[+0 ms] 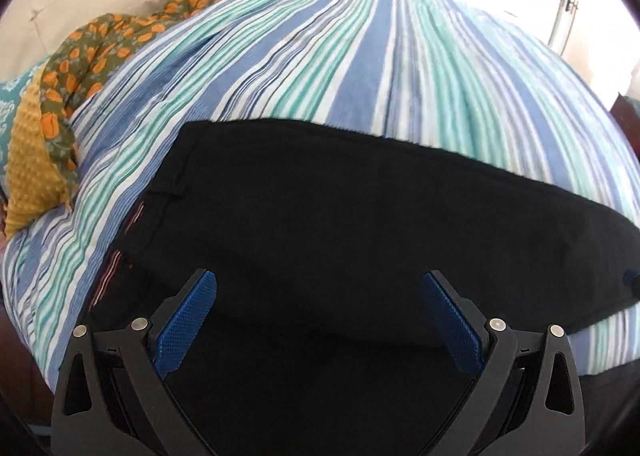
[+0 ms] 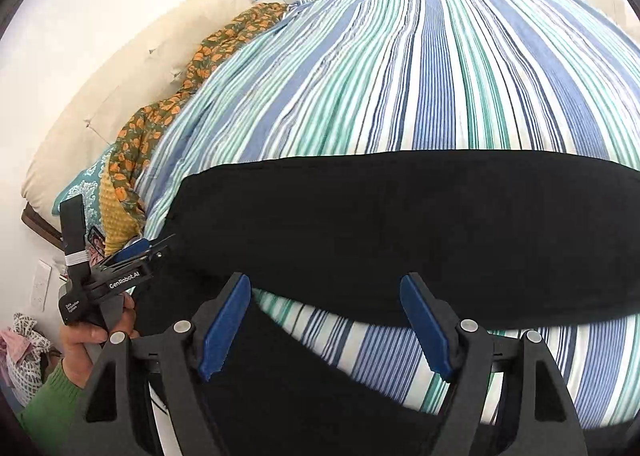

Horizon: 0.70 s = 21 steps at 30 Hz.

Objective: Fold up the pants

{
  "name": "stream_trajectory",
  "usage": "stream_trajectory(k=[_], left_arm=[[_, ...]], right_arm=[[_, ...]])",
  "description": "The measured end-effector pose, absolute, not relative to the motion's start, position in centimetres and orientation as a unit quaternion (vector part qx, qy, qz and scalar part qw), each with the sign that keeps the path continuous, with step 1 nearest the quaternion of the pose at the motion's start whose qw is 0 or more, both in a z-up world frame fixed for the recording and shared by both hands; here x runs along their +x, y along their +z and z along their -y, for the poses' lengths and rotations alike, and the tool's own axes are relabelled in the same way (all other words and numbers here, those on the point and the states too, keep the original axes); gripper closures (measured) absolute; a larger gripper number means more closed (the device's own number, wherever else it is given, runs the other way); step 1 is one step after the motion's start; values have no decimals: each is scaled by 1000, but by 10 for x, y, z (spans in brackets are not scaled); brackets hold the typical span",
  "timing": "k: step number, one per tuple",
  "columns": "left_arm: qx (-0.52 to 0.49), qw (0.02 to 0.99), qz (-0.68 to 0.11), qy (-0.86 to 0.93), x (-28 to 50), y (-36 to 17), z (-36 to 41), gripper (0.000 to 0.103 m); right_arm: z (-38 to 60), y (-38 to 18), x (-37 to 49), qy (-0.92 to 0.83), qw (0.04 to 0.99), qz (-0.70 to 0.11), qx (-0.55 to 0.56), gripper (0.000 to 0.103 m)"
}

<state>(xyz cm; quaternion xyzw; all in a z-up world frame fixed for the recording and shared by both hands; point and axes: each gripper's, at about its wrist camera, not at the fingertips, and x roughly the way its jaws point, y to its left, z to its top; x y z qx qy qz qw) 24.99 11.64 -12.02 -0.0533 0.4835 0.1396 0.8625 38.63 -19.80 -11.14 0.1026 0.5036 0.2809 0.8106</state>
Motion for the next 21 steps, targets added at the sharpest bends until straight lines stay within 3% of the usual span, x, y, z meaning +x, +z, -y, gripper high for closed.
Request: stream_trajectory(k=[7,14,21], left_arm=[[-112,836,-510,169,216,-166,-177,0],[-70,847,-492,190,200,-196,-169,0],[-59,855,-476,198,195,-201,-164,0]], right_arm=[[339,-177,451,149,820,-548,66,27],[542,-156,443,-39,841,-531,96,28],[590,-129,472,-48,859,-497,110,26]])
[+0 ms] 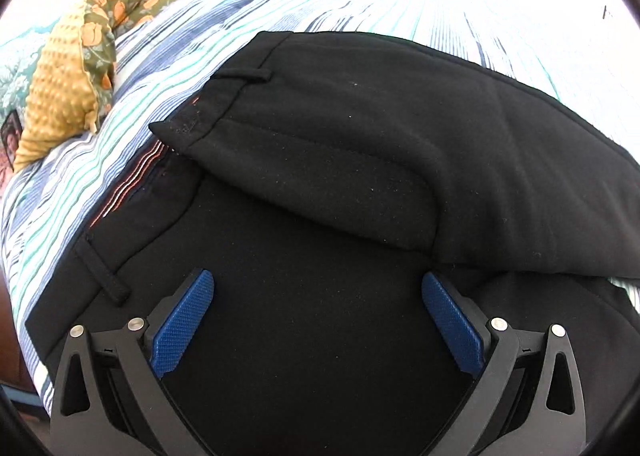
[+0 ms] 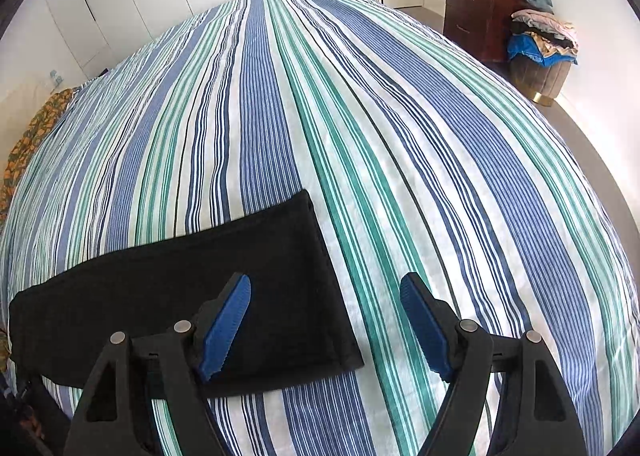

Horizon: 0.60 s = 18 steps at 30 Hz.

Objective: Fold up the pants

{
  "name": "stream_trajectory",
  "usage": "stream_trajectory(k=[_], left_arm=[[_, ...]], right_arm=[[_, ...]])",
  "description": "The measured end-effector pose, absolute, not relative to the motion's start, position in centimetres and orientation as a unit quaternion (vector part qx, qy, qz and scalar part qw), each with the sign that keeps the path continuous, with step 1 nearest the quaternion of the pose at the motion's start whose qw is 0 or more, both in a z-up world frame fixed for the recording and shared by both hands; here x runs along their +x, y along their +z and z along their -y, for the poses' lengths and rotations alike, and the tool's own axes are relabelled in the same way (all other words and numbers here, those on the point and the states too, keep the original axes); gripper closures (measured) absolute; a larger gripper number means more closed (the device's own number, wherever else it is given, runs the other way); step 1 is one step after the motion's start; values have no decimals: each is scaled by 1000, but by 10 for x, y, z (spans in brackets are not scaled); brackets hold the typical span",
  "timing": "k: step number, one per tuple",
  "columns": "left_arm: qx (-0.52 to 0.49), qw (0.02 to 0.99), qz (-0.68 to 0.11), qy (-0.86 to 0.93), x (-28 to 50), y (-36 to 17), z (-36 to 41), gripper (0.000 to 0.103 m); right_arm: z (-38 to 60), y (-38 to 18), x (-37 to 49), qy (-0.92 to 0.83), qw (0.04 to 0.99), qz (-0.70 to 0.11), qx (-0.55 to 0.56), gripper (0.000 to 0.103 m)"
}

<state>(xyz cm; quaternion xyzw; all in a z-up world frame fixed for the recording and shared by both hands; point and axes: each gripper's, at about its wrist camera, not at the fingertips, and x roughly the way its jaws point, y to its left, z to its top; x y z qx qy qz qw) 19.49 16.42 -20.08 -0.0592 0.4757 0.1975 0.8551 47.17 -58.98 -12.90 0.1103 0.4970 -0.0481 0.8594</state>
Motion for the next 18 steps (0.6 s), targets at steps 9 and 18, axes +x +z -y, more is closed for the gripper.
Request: stream_trajectory(k=[9,18], left_arm=[[-48,855,-474,204,197,-201,-158,0],[-47,856,-472,205,196,-201,-158,0]], right_arm=[[578,-168,507,-48,836,-538,98,53],[555,-83,415,0,902,-423,86,96]])
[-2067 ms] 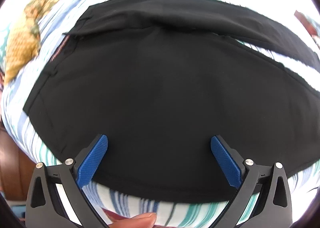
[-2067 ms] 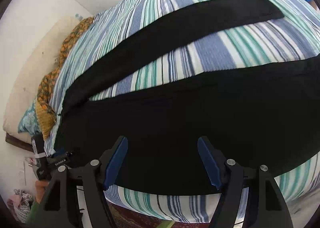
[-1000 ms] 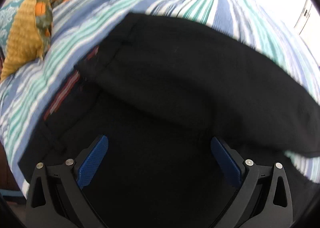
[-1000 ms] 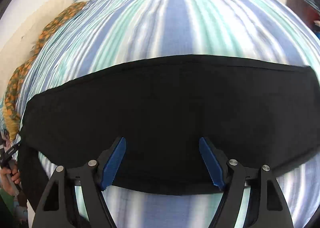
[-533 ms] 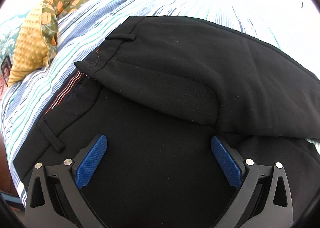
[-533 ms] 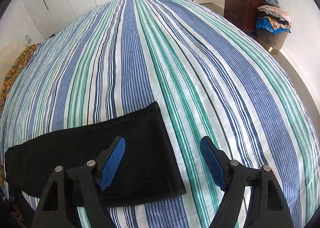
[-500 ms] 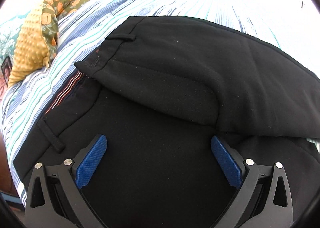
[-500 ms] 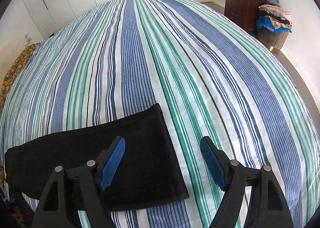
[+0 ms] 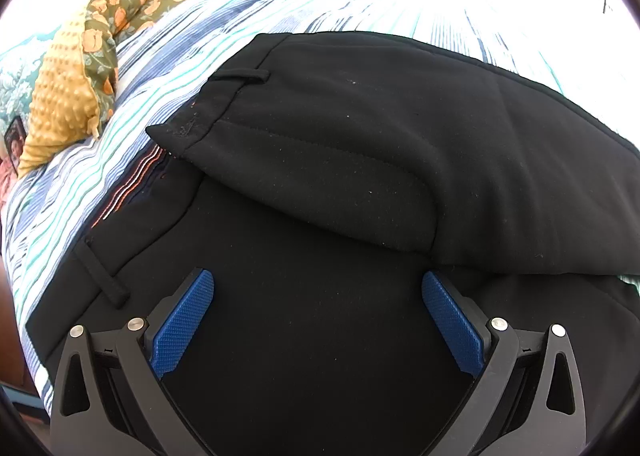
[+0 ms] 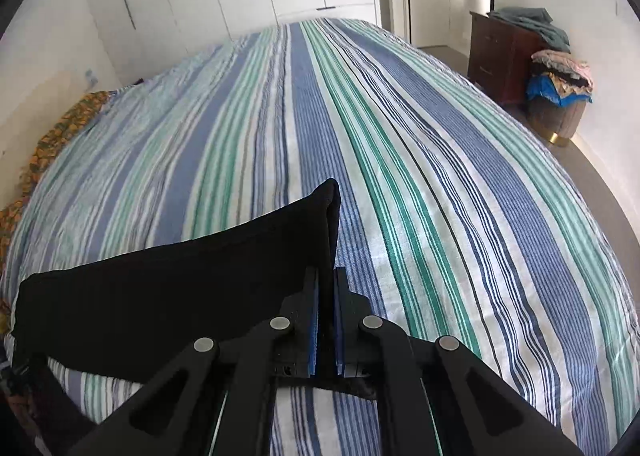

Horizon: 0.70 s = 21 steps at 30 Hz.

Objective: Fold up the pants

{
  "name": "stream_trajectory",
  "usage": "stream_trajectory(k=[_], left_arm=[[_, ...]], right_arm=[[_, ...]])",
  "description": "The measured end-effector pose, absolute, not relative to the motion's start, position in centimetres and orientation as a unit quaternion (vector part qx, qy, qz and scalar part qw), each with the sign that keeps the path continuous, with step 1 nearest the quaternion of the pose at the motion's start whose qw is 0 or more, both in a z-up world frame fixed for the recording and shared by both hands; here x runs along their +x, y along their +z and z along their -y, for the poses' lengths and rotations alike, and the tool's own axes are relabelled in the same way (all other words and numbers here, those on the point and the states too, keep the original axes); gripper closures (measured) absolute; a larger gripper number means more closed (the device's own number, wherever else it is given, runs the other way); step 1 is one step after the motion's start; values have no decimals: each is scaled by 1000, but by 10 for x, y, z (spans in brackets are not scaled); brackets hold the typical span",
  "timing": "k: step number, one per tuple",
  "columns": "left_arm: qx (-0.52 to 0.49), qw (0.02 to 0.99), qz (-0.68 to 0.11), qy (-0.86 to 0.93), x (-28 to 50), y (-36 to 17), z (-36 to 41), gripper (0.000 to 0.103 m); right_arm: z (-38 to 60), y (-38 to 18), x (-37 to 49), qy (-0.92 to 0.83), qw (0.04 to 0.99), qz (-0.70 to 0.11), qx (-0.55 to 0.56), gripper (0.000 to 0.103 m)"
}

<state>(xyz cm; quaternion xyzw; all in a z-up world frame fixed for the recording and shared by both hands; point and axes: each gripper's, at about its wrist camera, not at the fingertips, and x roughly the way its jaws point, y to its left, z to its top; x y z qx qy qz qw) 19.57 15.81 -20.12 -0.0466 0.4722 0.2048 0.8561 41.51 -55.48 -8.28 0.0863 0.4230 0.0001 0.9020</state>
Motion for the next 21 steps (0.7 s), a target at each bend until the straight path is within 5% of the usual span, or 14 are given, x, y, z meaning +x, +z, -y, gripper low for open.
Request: stream_trajectory(k=[6,14,16,21], left_arm=[[-42,855,-475,207,196,-200,-156,0],[-31,847,-484,217,198,-198,-152,0],[-29,843,-489,223,199,-197,-150,0],[-17,826,-511,237,197,-185,-142,1]], right_arm=[[530,-38,298,45,922,-374,91,97],[526,-79,180,5,897,-429,105,93],[524,-87,165,-34,894,-437,95,63],[510,-55,134,-109,924,-350,107,25]])
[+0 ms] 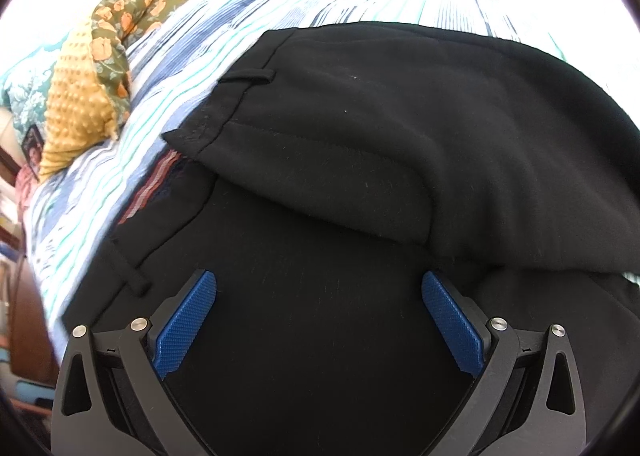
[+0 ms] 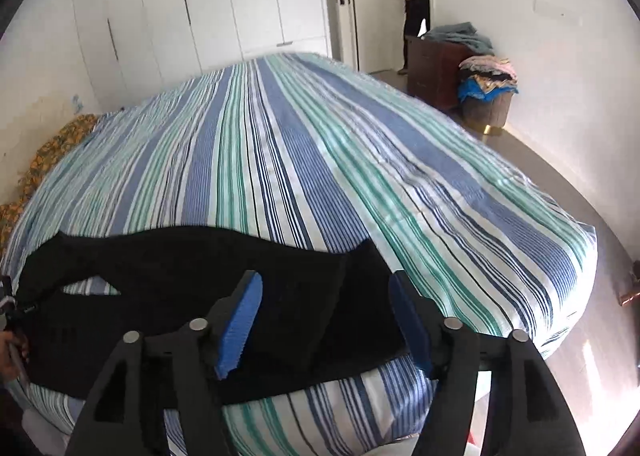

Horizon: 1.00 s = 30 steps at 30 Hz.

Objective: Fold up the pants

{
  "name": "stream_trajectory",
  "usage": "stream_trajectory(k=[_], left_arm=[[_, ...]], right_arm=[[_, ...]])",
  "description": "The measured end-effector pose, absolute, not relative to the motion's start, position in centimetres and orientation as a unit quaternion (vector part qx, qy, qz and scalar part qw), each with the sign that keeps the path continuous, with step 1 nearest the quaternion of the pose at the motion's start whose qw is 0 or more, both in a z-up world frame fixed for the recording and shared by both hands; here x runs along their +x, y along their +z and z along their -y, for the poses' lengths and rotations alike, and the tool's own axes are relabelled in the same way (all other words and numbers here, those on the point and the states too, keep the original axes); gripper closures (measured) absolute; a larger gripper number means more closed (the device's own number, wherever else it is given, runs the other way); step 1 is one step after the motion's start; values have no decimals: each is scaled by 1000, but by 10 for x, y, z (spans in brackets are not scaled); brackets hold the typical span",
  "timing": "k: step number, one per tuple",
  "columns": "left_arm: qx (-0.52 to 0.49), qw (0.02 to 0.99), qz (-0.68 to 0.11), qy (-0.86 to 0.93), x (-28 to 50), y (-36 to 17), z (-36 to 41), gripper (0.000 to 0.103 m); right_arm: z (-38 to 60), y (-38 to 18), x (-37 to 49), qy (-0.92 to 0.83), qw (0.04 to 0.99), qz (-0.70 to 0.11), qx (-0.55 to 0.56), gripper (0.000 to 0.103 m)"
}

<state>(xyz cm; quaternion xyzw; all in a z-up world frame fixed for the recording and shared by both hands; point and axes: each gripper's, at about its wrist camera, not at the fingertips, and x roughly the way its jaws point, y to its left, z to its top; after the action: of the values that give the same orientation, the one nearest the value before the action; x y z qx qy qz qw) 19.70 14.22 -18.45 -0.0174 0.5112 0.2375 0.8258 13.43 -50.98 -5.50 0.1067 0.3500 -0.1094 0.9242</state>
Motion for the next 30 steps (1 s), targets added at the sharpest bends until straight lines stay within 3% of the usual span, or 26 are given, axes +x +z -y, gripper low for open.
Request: stream_trajectory(k=[1,6,12,17,23,30], left_arm=[[-19,825,-513,238,192,-179,-138,1],[-35,846,-497,190,148,-149,-102,1],[-51,863,-484,138,97,-128,-43,1],[-70,851,-507,114,87,-135,-14,1],[-41,856,-505,99,84,-131,9,1],[-49,884,-459,71,81,-104,6,1]], right_arm=[[501,-48,129,-116,929,-329,121,20],[432,-46,100,-74,940,-255,212,14],[351,-69,109,83,934,-311,153,14],[336,-74,113,93,945,-302,90,14],[348,-84,116,90,937,-317,114,14],[398,-123,125,92,881,-360,292,14]])
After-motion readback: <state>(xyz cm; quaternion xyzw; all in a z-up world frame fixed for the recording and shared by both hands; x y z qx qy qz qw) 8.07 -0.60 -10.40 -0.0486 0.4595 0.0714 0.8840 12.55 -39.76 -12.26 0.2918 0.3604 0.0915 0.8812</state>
